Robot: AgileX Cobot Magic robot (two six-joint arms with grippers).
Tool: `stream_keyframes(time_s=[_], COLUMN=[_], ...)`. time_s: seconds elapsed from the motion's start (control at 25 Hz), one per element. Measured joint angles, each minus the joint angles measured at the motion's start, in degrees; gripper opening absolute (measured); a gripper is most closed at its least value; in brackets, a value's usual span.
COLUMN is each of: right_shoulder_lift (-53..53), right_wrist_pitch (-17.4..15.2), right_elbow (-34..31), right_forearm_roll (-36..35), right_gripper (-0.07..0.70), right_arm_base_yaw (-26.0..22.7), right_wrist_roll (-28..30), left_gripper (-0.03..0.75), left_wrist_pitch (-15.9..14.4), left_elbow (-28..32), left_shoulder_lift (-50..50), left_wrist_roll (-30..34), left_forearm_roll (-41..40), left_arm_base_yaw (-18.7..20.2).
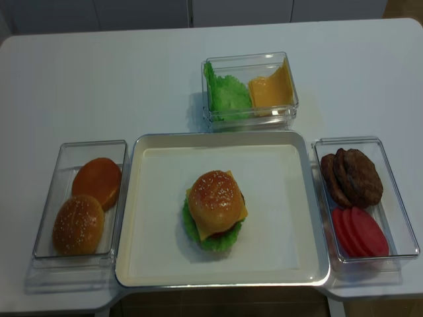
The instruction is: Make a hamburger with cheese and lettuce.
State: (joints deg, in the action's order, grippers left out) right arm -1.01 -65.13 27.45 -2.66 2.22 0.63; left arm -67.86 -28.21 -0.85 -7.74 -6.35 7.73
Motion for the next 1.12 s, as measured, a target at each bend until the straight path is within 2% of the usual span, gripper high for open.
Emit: stream_keyframes(time_s=[1.12], right_shoulder_lift=[0.00], right_wrist_pitch=[0.00], right_elbow=[0.00], right_forearm_roll=[0.00], right_gripper=[0.501], right_arm_base_yaw=[0.00], right_wrist_roll=[0.00], left_gripper=[0.485], left_wrist_pitch=[0.00], left_elbow=[0.00], left_shoulder_lift=[0.00], left_wrist_roll=[-2.19], left_forearm_roll=[-1.20], left_arm_base_yaw=[0.00])
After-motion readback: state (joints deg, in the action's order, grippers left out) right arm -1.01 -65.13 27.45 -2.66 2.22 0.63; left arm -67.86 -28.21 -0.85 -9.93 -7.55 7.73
